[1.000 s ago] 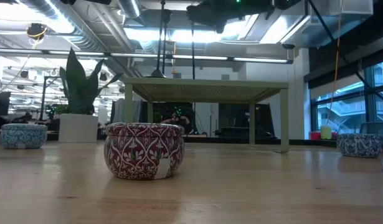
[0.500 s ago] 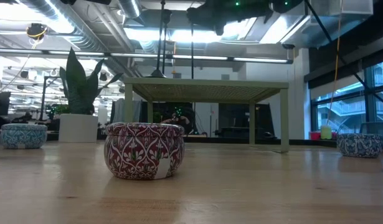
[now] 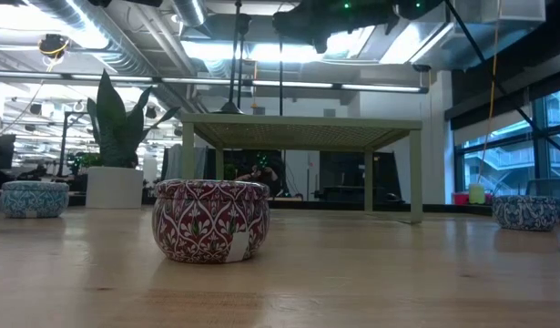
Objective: Pick & Place candle stick holders
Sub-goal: Put the black candle holder on the shelf, then align the black candle holder with the black candle holder on the shelf
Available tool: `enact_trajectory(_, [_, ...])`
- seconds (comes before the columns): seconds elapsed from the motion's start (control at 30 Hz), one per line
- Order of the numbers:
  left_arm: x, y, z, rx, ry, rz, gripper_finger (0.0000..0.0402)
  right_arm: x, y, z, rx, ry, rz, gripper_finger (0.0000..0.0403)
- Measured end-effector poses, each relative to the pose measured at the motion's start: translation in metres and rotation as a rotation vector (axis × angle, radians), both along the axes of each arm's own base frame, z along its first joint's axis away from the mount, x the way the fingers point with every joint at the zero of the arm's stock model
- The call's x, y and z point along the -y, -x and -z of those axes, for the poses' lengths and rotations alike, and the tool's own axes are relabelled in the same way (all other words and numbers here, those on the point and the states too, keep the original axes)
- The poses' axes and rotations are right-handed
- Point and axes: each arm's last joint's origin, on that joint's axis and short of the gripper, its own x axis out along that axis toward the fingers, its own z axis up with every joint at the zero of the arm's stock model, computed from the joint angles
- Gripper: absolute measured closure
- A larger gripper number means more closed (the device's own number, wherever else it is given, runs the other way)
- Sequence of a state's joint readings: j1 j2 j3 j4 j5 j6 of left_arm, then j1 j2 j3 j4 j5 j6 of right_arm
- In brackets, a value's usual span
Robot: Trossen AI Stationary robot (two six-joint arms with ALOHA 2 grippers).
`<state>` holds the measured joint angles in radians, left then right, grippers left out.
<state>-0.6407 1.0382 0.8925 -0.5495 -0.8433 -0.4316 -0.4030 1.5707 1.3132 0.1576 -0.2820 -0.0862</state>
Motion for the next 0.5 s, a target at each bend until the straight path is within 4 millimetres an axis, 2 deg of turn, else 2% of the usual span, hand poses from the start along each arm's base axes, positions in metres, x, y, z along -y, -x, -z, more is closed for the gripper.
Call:
enact_trajectory(0.2, [0.0, 0.0, 0.0, 0.0, 0.0, 0.0, 0.0277, -0.0004, 0.0, 0.0, -0.001, 0.007, -0.015, 0.0269])
enact_trajectory(0.5, [0.0, 0.0, 0.0, 0.0, 0.0, 0.0, 0.0277, -0.001, 0.0, -0.0005, 0.003, 0.025, -0.036, 0.0185])
